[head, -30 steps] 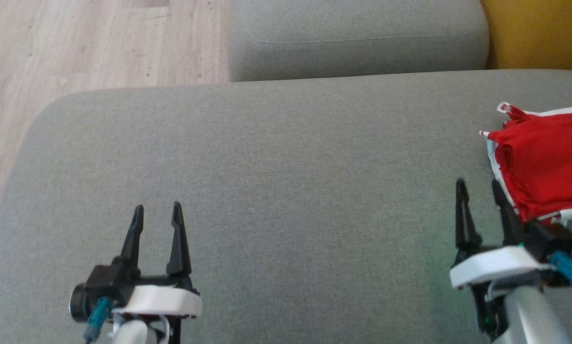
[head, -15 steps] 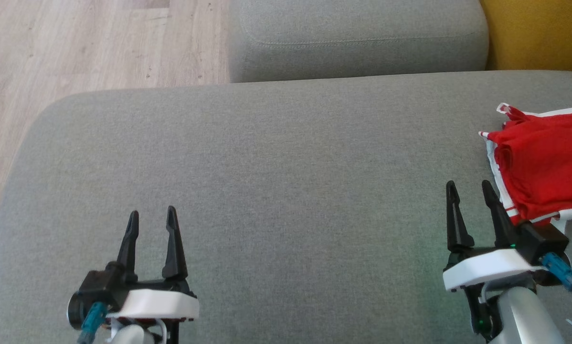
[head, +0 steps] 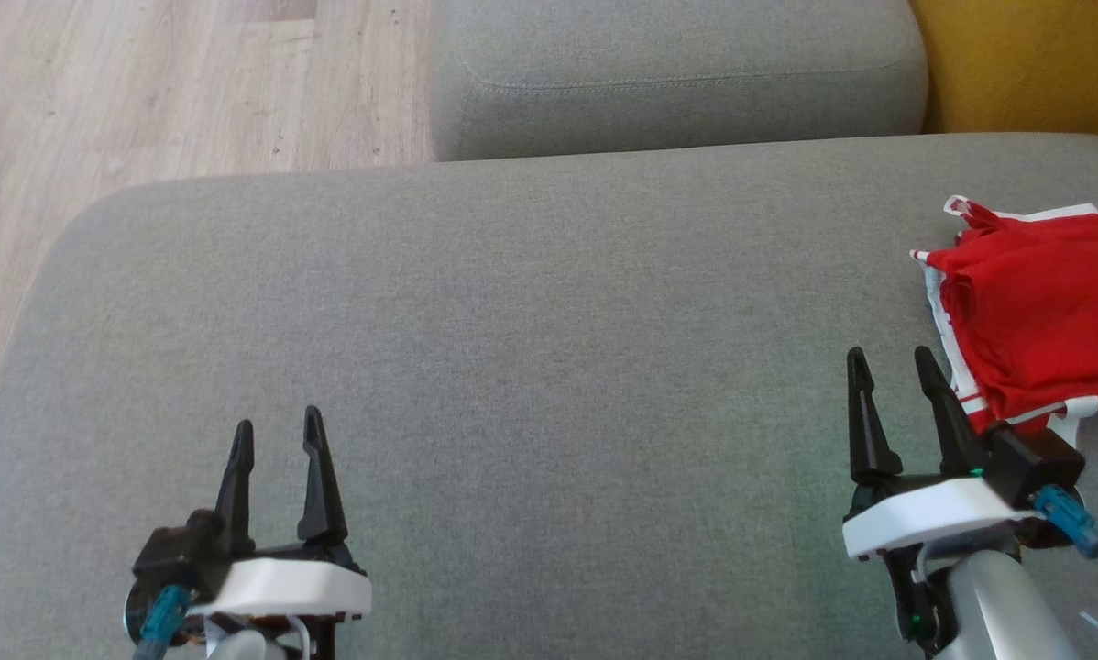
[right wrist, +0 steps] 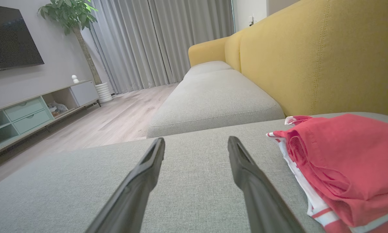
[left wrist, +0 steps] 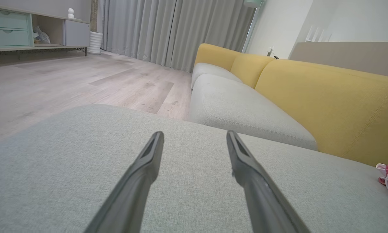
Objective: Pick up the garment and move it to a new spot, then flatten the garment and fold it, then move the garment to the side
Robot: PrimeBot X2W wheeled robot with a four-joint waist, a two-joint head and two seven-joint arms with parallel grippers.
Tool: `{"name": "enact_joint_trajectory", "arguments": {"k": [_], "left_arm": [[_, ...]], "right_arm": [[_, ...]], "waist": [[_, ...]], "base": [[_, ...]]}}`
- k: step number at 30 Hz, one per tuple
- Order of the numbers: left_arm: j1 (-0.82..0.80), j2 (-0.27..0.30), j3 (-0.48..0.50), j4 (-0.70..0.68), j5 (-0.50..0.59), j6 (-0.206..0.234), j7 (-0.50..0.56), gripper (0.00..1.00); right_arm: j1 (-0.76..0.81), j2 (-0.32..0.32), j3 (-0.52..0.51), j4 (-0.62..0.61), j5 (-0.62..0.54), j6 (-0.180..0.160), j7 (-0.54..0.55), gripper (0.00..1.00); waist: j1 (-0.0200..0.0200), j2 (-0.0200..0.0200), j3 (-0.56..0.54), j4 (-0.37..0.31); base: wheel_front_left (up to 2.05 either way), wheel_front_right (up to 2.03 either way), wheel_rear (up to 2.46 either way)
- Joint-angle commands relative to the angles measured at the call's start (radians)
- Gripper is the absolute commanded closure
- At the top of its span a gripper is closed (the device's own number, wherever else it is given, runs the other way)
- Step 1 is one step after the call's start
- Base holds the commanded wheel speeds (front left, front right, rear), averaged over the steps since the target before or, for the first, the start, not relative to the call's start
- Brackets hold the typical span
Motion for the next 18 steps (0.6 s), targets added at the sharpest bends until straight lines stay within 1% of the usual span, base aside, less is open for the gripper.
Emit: {"name": "enact_joint_trajectory", "arguments": {"k": [1,9,10,13,18], "left_arm": [[-0.028,0.005,0.033,-0.026,-0.007,0.003,-0.006,0.00],[-0.029,0.005,0.043,-0.037,-0.009,0.001,-0.006,0.00],[0.000,0.000,0.005,0.001,-0.005,0.000,0.000,1.00],[0.011,-0.001,0.005,0.041,-0.010,-0.001,0.003,1.00],[0.007,-0.001,0.016,0.039,-0.059,-0.006,0.019,1.00]], "right_arm": [[-0.031,-0.003,0.029,-0.029,0.003,-0.001,-0.014,0.00],[-0.031,-0.003,0.033,-0.027,0.001,-0.001,-0.014,0.00],[0.001,0.000,0.004,0.006,0.000,0.000,0.000,1.00],[0.020,0.002,0.003,0.043,0.005,0.000,0.003,1.00],[0.019,0.001,-0.004,0.038,0.062,0.000,0.019,1.00]], "waist": [[0.0000,-0.0001,0.000,0.000],[0.0000,-0.0001,0.002,-0.004],[0.0000,-0.0001,0.002,-0.004],[0.0001,-0.0001,0.002,-0.004],[0.0001,-0.0001,0.002,-0.004]], "base": [[0.00,0.00,0.00],[0.00,0.00,0.00],[0.00,0.00,0.00],[0.00,0.00,0.00],[0.00,0.00,0.00]]}}
